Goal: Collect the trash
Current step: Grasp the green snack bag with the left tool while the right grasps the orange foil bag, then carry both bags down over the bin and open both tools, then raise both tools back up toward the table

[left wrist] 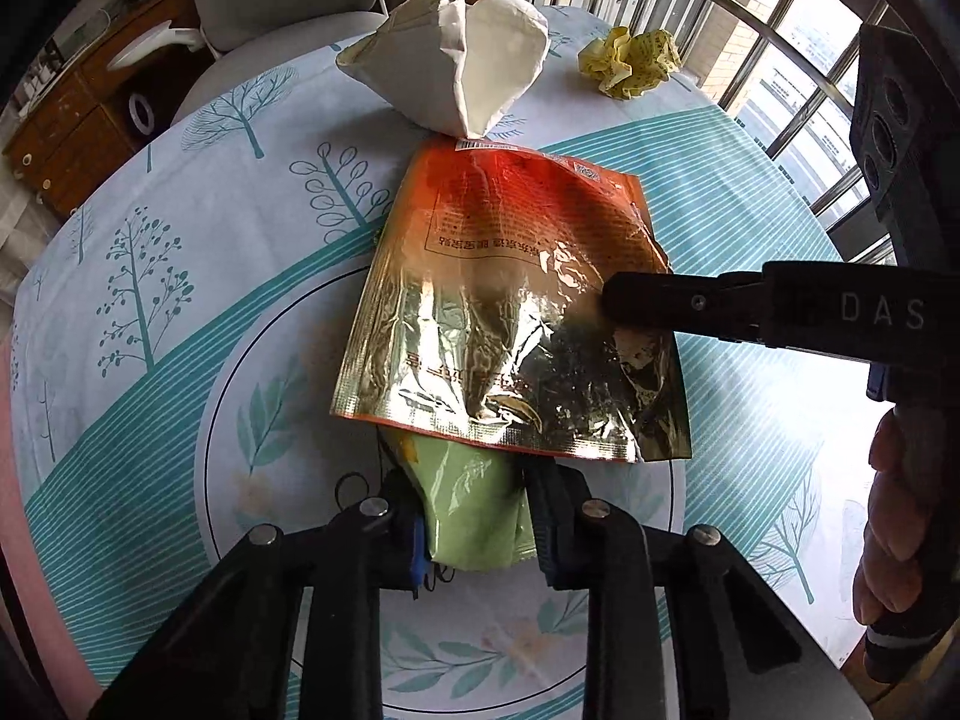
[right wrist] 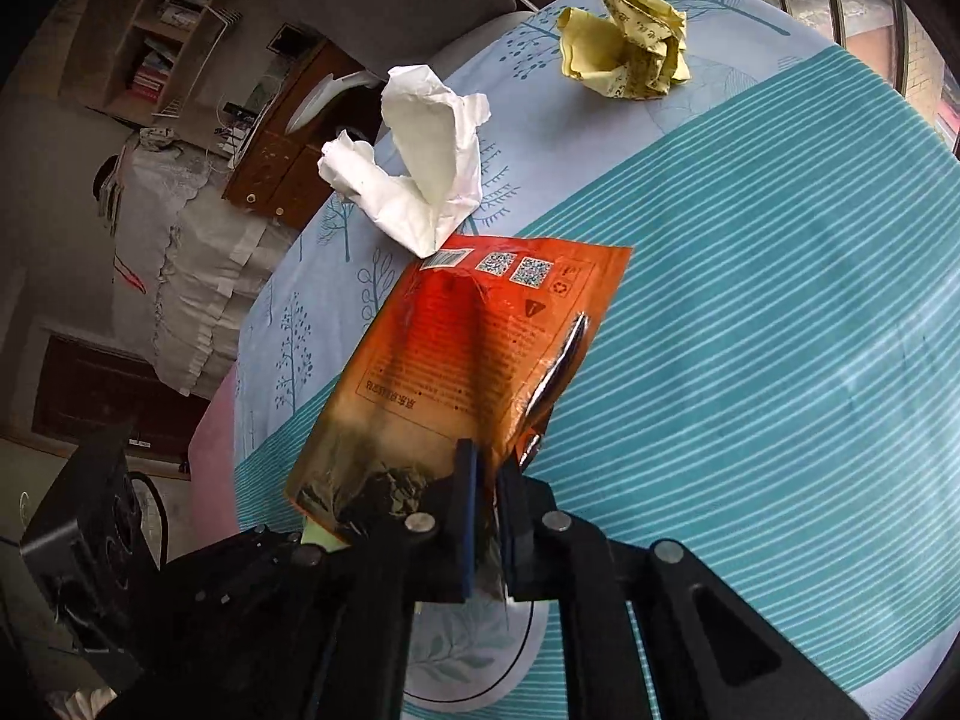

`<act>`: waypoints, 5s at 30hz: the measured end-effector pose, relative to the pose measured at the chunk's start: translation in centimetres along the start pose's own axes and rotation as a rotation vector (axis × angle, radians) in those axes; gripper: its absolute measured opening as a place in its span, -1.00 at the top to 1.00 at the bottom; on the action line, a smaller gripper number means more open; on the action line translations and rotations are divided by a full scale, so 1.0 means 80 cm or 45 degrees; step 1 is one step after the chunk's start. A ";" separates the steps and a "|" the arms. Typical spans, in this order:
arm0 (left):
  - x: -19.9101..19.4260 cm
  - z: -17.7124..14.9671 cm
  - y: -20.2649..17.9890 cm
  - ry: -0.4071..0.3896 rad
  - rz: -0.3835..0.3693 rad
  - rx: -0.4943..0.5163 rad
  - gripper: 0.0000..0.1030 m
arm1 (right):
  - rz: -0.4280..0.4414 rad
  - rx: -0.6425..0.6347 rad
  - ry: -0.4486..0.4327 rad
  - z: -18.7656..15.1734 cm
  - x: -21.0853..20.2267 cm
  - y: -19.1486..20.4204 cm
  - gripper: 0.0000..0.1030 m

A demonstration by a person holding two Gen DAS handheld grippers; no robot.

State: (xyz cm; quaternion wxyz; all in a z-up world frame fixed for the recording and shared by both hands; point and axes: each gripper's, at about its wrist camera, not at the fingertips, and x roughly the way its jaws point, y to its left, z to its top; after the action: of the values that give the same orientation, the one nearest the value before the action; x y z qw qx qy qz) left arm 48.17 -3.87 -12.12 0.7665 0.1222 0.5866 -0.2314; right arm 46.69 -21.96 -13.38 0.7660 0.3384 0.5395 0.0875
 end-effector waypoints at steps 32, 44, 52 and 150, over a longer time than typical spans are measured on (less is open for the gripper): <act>-0.188 -0.170 -0.078 -0.216 0.016 -0.281 0.85 | -0.112 -0.286 -0.292 -0.187 -0.245 -0.003 1.00; -0.270 -0.331 -0.201 -0.319 -0.013 -0.493 0.85 | -0.021 -0.551 -0.158 -0.328 -0.338 -0.031 1.00; -0.253 -0.417 -0.269 -0.161 0.025 -0.445 0.84 | -0.028 -0.624 -0.007 -0.424 -0.351 -0.058 1.00; -0.176 -0.510 -0.243 -0.052 0.140 -0.137 -0.84 | -0.387 -0.038 0.043 -0.544 -0.233 -0.123 -0.26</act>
State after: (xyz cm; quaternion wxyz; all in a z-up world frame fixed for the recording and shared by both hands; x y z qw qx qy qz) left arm 1.23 1.07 -8.53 0.7952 0.1080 0.5749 -0.1594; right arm -1.66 -20.24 -13.32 0.7663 0.2398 0.5959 -0.0158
